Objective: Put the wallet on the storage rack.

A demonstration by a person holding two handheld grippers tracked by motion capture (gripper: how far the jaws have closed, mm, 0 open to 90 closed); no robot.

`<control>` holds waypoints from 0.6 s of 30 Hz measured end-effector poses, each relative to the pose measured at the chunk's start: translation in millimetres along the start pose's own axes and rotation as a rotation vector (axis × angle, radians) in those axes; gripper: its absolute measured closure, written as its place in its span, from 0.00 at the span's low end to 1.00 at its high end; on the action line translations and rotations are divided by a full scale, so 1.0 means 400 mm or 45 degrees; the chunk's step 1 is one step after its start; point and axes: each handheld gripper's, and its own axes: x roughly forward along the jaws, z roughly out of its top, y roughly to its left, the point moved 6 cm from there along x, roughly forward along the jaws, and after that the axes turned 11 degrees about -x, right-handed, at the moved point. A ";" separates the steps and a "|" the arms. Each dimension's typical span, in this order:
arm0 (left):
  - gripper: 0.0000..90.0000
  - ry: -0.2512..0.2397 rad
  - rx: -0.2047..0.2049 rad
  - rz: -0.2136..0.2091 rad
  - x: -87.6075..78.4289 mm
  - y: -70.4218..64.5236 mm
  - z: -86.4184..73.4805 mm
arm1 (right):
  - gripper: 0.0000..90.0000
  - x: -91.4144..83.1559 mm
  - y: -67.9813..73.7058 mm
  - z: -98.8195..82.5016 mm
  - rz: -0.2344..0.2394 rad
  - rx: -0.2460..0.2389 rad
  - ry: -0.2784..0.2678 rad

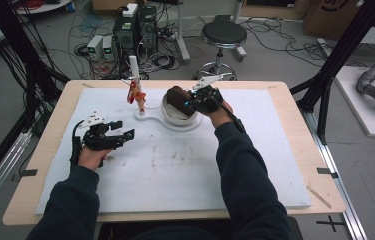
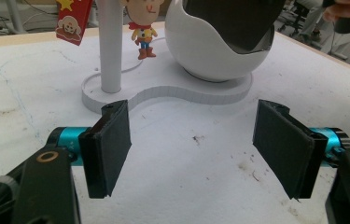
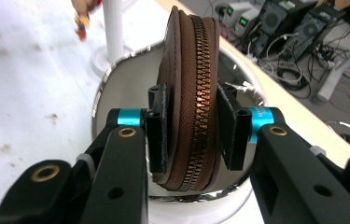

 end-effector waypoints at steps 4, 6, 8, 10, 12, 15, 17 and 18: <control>0.31 -0.011 -0.001 0.012 -0.002 0.002 0.002 | 0.76 0.041 0.018 -0.015 0.007 0.000 0.048; 0.31 -0.017 -0.005 0.011 -0.004 0.002 0.003 | 0.75 0.045 0.023 -0.016 0.000 0.011 0.042; 0.31 -0.015 -0.008 0.012 -0.004 0.003 0.003 | 0.72 0.041 0.022 -0.025 0.015 0.059 0.012; 0.31 -0.015 -0.007 0.011 -0.004 0.003 0.003 | 0.70 0.036 0.022 -0.028 0.035 0.083 0.000; 0.31 -0.016 -0.005 0.007 -0.003 0.002 0.003 | 0.61 0.012 0.015 -0.027 0.087 0.162 -0.074; 0.31 -0.023 -0.010 0.011 -0.004 0.002 0.004 | 0.58 -0.013 0.007 -0.024 0.092 0.195 -0.120; 0.30 -0.030 -0.012 0.013 -0.007 0.004 0.005 | 0.55 -0.042 0.000 -0.022 0.082 0.205 -0.152; 0.30 -0.038 -0.019 0.015 -0.011 0.007 0.007 | 0.53 -0.075 -0.005 -0.028 0.037 0.203 -0.209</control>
